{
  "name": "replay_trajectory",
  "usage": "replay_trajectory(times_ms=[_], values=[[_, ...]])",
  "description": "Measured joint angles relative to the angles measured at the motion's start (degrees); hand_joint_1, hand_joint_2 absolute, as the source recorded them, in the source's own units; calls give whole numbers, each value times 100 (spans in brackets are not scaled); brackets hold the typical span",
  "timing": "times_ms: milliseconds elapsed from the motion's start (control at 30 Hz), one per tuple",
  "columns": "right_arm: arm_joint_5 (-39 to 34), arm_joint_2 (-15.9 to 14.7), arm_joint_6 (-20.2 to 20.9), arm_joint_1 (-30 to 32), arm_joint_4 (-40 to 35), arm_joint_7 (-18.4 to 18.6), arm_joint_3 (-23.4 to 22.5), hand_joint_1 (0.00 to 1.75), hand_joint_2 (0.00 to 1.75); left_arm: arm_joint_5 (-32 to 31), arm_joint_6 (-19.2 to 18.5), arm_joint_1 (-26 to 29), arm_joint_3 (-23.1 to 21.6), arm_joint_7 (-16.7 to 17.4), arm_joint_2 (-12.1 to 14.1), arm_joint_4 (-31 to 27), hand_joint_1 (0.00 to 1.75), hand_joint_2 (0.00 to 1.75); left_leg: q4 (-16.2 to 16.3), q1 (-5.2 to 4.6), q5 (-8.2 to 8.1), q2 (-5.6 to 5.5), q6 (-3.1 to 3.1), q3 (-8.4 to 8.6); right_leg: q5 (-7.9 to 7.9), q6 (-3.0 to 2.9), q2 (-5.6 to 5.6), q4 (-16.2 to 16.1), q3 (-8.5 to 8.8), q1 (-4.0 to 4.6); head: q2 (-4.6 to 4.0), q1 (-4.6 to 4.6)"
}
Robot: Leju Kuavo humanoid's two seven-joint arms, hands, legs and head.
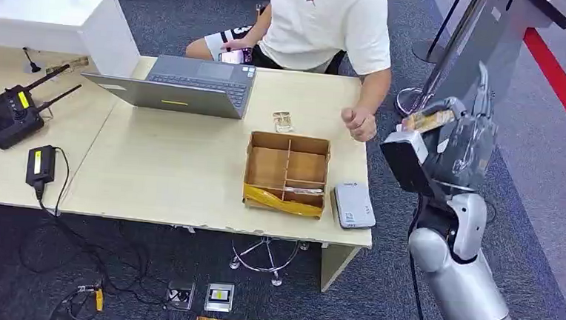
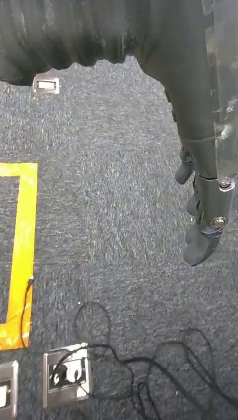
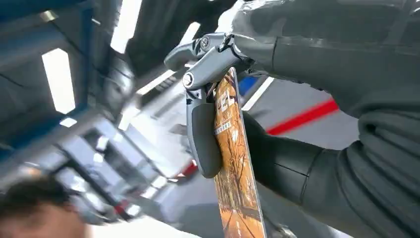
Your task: Pass the card to the sensor for recognition and then transmit it.
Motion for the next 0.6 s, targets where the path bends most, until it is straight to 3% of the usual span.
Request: replay_trajectory(times_ms=[200, 333, 600], values=[[369, 343, 17, -603, 132, -11, 393, 175, 175, -175, -61, -187, 0, -133, -92, 52, 0, 175, -1, 1, 11, -14, -3, -23, 5, -4, -14, 5, -14, 2, 0, -2], [118, 682, -35, -1194, 1119, -118, 667, 175, 175, -363, -122, -355, 0, -190, -170, 112, 0, 175, -1, 2, 15, -15, -7, -22, 8, -9, -13, 6, -15, 3, 0, -4], [310, 1195, -53, -1799, 3040, 225, 950, 175, 175, -634, -286, -647, -2, -260, -350, 302, 0, 175, 0, 2, 18, -32, -6, -33, 8, -10, -38, 6, -24, 4, 0, 0]])
